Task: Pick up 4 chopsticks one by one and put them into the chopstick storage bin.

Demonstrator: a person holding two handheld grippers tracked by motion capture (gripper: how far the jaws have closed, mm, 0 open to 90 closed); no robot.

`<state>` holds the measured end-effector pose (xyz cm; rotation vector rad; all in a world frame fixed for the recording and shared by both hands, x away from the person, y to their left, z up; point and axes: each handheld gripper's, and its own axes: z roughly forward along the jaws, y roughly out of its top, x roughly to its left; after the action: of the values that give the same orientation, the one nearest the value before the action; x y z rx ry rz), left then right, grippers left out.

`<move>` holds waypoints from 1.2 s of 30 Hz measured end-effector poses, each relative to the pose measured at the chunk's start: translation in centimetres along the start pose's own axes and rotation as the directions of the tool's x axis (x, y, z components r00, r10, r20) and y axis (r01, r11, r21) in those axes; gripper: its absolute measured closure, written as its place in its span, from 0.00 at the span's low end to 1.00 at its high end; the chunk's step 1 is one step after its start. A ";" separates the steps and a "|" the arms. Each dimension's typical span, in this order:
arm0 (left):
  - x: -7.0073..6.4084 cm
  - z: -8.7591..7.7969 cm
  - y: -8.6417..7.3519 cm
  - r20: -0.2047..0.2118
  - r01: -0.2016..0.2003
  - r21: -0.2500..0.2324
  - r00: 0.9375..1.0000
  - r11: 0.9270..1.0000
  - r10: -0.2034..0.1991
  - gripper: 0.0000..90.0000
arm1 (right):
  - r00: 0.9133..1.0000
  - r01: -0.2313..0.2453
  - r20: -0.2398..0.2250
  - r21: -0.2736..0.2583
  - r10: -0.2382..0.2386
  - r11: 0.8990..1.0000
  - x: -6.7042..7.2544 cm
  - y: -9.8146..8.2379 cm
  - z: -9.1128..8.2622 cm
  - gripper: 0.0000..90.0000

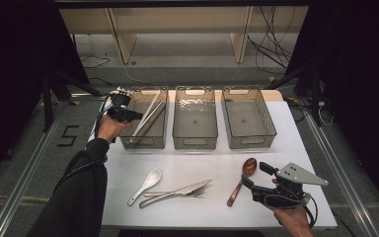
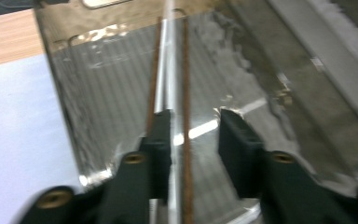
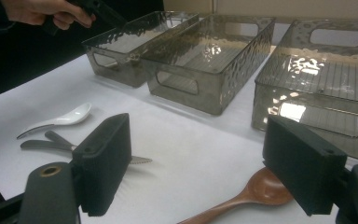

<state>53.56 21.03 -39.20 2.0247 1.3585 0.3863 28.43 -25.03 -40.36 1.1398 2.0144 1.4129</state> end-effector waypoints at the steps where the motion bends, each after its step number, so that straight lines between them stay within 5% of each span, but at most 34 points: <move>1: -0.2 -0.3 0.0 0.007 -0.006 -0.002 1.000 1.000 0.006 0.64 | 1.000 -0.002 0.001 0.000 0.002 1.000 0.0 0.0 0.0 0.27; 5: -1.0 -2.2 -0.3 0.071 -0.006 -0.031 0.997 0.999 0.009 0.54 | 1.000 0.002 0.005 0.001 -0.002 1.000 0.1 0.0 0.0 0.27; 16: -3.6 -6.9 -4.5 0.123 -0.049 -0.060 0.991 0.997 0.056 0.37 | 1.000 0.013 0.010 0.000 -0.013 1.000 0.1 0.1 0.0 0.27; 21: -4.4 -7.3 -6.6 0.149 -0.067 -0.030 0.986 0.997 0.070 0.32 | 1.000 0.020 0.004 -0.002 -0.020 1.000 0.4 0.2 0.0 0.27; 26: -5.6 -7.3 -8.4 0.204 -0.124 -0.019 0.971 0.992 0.125 0.29 | 1.000 0.021 0.005 0.000 -0.021 1.000 0.4 0.2 -0.1 0.27; 36: -6.2 -7.5 -11.1 0.211 -0.136 -0.017 0.968 0.991 0.136 0.25 | 1.000 0.022 0.013 0.000 -0.022 1.000 0.3 0.2 0.0 0.27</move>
<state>38.84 20.80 -40.39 2.0971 1.0932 0.2244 28.31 -24.73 -40.17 1.1207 2.0119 1.3916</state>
